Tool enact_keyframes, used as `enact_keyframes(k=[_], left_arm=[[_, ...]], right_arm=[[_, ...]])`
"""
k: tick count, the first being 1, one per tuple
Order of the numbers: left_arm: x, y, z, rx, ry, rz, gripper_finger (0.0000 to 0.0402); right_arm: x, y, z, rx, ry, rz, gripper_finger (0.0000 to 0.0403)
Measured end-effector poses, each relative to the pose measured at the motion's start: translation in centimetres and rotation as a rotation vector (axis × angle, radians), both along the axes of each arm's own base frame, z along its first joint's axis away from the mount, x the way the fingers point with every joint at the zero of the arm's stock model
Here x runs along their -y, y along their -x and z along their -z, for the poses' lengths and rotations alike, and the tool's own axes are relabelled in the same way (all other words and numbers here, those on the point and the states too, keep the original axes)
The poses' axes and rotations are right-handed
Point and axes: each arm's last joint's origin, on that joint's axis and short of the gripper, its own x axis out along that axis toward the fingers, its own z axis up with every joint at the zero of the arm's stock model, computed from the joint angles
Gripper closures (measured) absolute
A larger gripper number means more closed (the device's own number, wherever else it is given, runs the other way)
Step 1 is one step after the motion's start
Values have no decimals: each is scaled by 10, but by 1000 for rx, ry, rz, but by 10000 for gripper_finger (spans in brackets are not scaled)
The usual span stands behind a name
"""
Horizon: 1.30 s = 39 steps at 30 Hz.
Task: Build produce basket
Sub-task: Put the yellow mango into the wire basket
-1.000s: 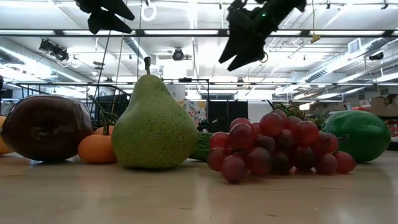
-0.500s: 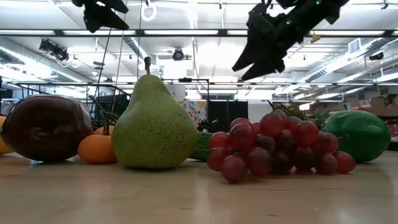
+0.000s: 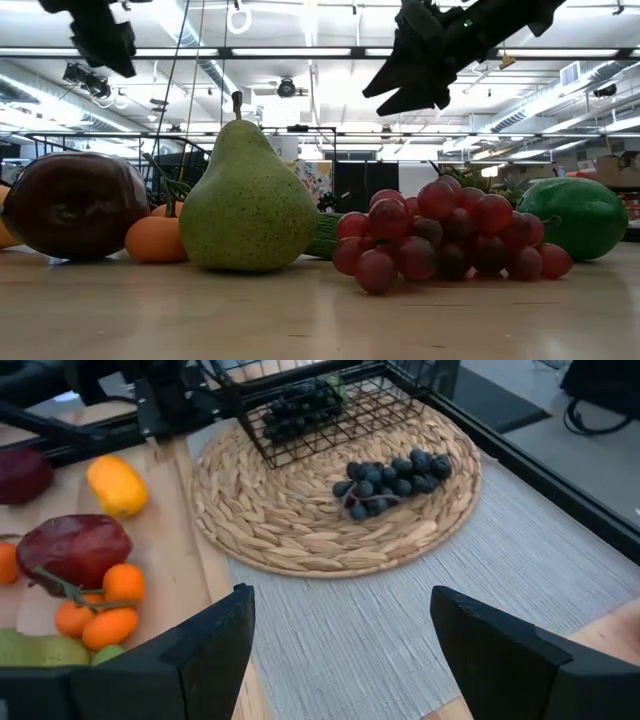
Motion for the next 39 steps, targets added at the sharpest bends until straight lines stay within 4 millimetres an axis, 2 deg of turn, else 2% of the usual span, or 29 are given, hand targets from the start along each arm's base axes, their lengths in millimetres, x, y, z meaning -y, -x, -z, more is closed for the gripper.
enact_keyframes(k=[13, 19, 25, 39], left_arm=[[38, 4, 38, -340, -32, 9, 169], [55, 0, 59, -449, -108, 60, 136], [60, -3, 72, -529, -158, 58, 90], [64, -9, 94, -648, -236, 19, 85]], right_arm=[[-16, 1, 0, -11, 49, -34, 98], [-17, 1, 0, -17, 65, -43, 98], [-12, 1, 0, -22, 78, -34, 102], [-12, 1, 0, -29, 106, -16, 115]])
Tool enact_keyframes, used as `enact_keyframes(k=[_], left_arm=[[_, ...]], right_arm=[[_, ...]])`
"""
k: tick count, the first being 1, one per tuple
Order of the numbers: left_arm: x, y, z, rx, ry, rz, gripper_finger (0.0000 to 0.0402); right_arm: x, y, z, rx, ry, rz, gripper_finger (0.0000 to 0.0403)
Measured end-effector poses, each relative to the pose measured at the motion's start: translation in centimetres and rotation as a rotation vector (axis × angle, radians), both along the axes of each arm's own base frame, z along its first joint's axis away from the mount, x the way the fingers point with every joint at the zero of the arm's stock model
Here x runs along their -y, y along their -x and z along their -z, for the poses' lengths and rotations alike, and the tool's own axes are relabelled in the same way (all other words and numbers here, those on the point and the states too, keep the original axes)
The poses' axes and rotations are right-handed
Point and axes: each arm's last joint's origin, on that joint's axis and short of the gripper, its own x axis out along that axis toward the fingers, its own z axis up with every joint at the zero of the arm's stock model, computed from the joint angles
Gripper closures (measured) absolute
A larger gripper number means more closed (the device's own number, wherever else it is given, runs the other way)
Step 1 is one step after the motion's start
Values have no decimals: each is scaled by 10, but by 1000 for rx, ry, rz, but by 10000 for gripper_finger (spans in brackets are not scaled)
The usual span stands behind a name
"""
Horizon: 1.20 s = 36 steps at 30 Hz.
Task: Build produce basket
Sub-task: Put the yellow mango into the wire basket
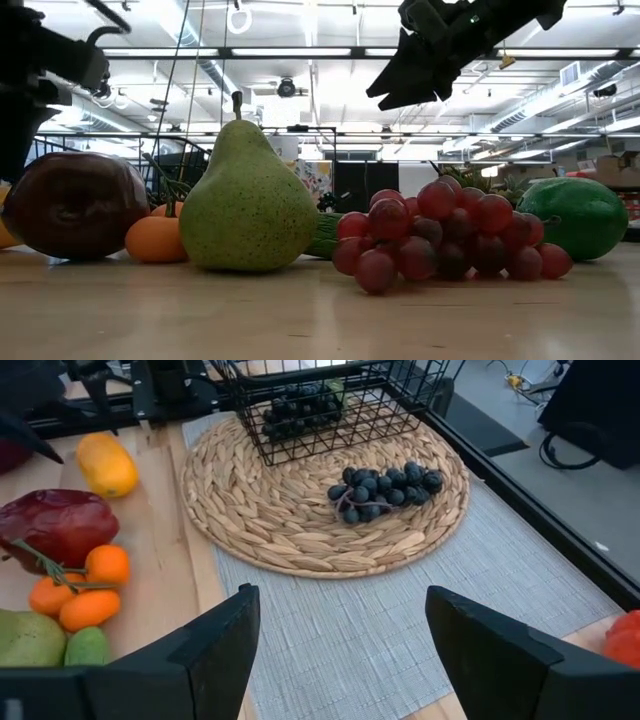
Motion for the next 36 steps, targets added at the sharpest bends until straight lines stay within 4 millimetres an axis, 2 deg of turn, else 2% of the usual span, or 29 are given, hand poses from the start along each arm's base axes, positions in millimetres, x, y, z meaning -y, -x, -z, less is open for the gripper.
enact_keyframes(k=[23, 31, 36], left_arm=[[2, -4, 4, 47, -17, -45, 86], [-8, 13, 38, -26, 12, -78, 86], [-11, 16, 48, -24, 30, -85, 89]], right_arm=[[-4, 1, 1, -8, 10, -2, 115], [-5, 1, 1, -7, 10, -5, 115], [-5, 1, 1, -8, 10, -5, 115]])
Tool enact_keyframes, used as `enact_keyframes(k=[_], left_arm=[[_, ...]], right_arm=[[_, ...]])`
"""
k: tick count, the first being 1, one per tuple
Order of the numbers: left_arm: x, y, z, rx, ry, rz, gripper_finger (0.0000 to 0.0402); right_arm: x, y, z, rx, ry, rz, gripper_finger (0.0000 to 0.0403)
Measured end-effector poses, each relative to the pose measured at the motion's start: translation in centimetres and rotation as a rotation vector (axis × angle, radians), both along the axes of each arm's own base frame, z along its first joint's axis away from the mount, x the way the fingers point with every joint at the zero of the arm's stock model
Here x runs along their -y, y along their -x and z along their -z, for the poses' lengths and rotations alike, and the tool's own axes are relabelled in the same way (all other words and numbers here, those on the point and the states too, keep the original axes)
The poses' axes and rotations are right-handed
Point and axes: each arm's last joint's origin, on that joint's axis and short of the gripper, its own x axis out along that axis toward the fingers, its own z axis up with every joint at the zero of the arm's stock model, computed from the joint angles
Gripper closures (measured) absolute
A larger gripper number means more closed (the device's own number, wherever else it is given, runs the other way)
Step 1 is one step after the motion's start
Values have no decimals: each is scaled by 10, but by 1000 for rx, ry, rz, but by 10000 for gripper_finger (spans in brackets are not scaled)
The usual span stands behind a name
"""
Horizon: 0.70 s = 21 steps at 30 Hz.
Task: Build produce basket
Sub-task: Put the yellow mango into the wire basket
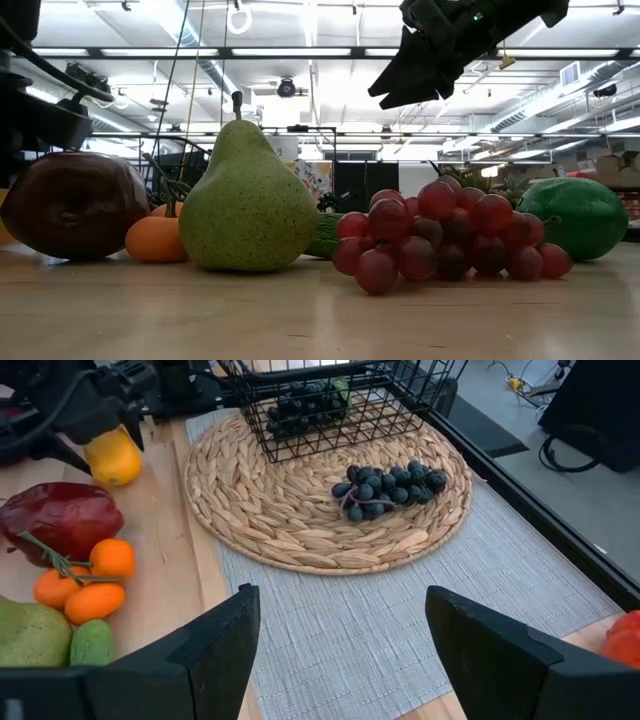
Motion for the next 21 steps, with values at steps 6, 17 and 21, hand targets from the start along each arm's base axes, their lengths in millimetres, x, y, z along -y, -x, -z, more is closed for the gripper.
enact_keyframes(k=[6, 17, 21], left_arm=[[0, 0, 0, 0, 0, 1, 108], [-1, 1, -1, -12, -3, -31, 157], [3, -3, -13, -31, -5, -46, 147]], right_arm=[[0, 0, 0, 0, 0, 0, 115], [0, 1, 1, -10, -11, 6, 115], [0, 1, 1, -11, -11, 6, 115]])
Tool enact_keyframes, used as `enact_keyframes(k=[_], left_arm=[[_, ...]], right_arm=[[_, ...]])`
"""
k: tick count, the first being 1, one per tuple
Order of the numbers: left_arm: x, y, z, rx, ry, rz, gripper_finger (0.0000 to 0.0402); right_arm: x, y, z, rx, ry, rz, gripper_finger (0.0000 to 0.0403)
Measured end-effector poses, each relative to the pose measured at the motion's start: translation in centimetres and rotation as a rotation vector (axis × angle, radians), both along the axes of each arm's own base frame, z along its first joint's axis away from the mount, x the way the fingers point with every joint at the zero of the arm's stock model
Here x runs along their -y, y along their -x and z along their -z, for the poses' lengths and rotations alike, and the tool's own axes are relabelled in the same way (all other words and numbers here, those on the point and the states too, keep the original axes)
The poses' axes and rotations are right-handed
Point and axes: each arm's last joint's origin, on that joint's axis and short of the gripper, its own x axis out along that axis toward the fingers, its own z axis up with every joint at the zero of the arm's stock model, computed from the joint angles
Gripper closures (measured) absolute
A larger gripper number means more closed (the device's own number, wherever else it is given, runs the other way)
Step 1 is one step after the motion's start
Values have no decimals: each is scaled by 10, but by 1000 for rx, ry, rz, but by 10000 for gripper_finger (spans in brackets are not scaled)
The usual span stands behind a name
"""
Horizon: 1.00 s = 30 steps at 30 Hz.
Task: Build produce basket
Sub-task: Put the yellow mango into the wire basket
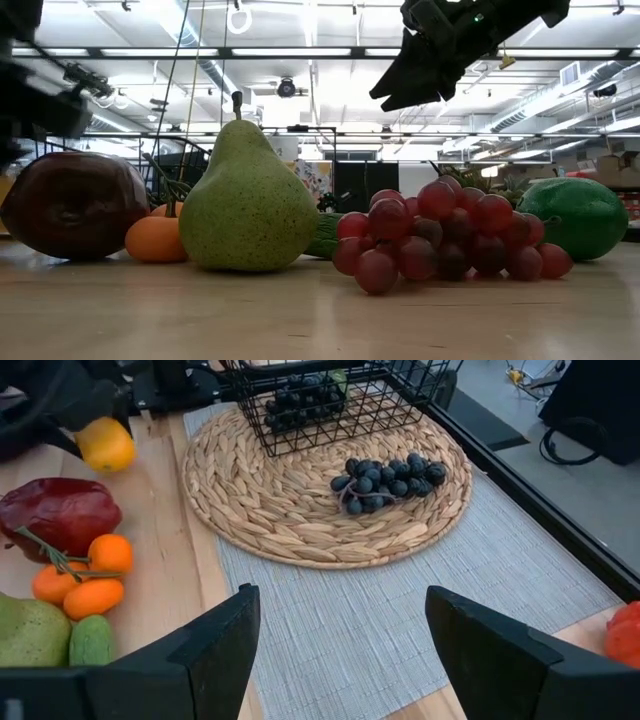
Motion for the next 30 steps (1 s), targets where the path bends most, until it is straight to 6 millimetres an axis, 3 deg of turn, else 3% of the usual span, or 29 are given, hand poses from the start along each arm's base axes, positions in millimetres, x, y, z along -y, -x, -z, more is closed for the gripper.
enact_keyframes(k=[9, 18, 23, 30], left_arm=[[-2, -16, -61, -45, -130, 35, 153], [-19, -44, -130, 216, -452, 98, 138], [-46, -55, -151, 214, -539, 39, 144], [-95, -64, -155, 96, -570, 5, 138]], right_arm=[[0, 0, 0, -5, 1, 0, 115], [-5, 1, 1, -12, 1, -19, 115], [-10, 2, 1, -9, -9, -30, 115], [-21, 4, 2, -12, -25, -59, 115]])
